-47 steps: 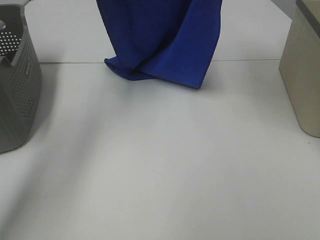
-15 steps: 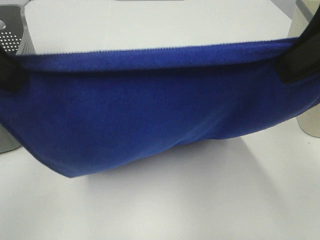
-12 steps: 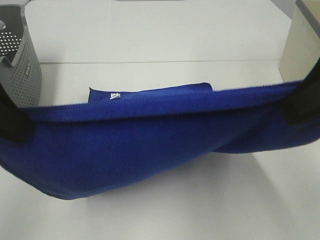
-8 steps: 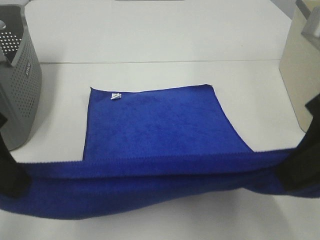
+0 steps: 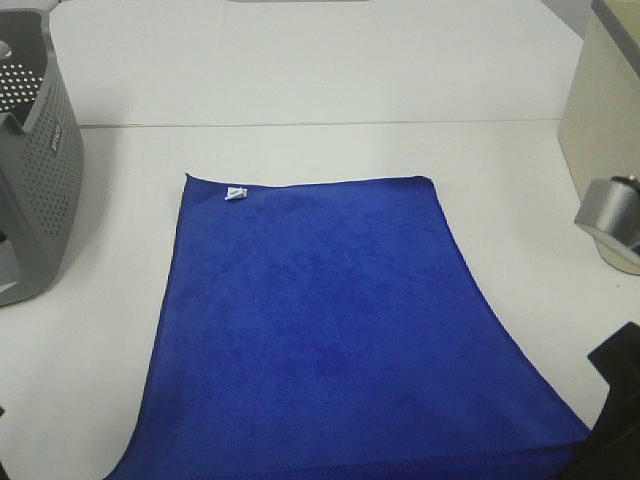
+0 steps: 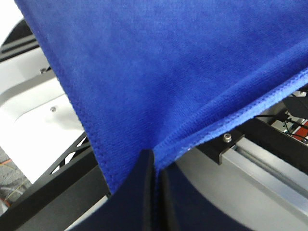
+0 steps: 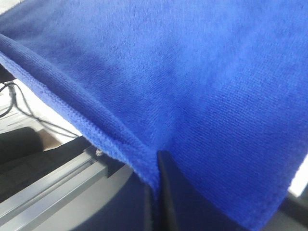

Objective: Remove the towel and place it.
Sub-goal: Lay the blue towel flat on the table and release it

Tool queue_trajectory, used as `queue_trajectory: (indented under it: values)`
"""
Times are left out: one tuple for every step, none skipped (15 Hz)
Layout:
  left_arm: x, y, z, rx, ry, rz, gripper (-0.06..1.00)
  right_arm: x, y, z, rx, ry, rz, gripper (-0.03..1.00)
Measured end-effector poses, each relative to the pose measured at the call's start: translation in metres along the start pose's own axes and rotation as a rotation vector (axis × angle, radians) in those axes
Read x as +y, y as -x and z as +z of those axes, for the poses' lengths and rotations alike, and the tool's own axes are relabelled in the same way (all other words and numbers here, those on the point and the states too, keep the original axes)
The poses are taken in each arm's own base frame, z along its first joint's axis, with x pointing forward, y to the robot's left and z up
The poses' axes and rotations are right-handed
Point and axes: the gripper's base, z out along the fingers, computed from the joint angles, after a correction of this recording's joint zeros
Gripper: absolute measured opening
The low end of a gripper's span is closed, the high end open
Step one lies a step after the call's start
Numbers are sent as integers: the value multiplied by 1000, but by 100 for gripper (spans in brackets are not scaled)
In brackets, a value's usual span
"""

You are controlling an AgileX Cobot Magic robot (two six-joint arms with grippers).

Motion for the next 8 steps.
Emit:
queue_trajectory:
  values:
    - [1,-4,5,26,5,5,0,-2,-2,4,17,14,19,1]
    - [-2,-7,9,51,17,19,0,-3,-4,7,29,23,30,1]
    - [-5,-10,12,68,31,35,0,-5,-5,9,37,24,36,1]
    - [-8,-11,16,79,46,49,0,-7,-6,12,53,23,47,1]
    - [-9,-11,22,96,65,56,0,-10,-7,17,79,17,64,1]
    - [-10,-9,29,114,83,58,0,-14,-6,21,106,11,82,1]
    - [-9,-5,38,141,104,53,0,-17,-5,24,133,3,95,1]
    - [-8,-1,47,162,125,47,0,-19,-2,27,153,-2,99,1]
